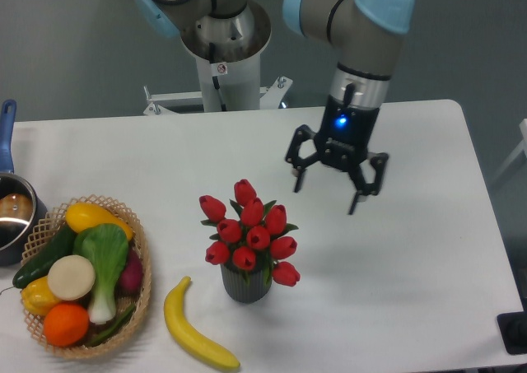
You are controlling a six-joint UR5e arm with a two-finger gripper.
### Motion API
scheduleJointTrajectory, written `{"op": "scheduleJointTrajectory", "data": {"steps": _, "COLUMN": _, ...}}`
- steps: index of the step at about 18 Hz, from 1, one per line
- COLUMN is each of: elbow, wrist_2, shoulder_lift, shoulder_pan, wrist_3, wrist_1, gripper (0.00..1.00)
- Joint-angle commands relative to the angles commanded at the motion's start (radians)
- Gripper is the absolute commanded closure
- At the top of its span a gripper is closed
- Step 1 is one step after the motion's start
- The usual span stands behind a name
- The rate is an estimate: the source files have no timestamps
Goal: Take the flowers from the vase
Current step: 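Move the open gripper toward the red tulips in the gray vase, then lower the gripper around the tulip stems above the vase rim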
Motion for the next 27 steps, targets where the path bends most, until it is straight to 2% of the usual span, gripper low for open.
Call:
{"op": "scheduleJointTrajectory", "data": {"steps": 5, "elbow": -0.022, "wrist_2": -0.095, "shoulder_lift": -0.011, "shoulder_pan": -0.006, "wrist_3": -0.003, "wrist_1": 0.000, "gripper": 0.00}}
{"op": "scheduleJointTrajectory", "data": {"steps": 17, "elbow": -0.003, "wrist_2": -0.092, "shoulder_lift": -0.057, "shoulder_pan": -0.044, "wrist_3": 0.014, "wrist_1": 0.005, "gripper": 0.00}}
{"op": "scheduleJointTrajectory", "data": {"steps": 20, "elbow": 0.006, "wrist_2": -0.092, "shoulder_lift": -0.078, "shoulder_pan": -0.064, "wrist_3": 0.014, "wrist_1": 0.028, "gripper": 0.00}}
{"op": "scheduleJointTrajectory", "data": {"steps": 27, "elbow": 0.043, "wrist_2": -0.091, "shoulder_lift": -0.127, "shoulder_pan": -0.097, "wrist_3": 0.031, "wrist_1": 0.029, "gripper": 0.00}}
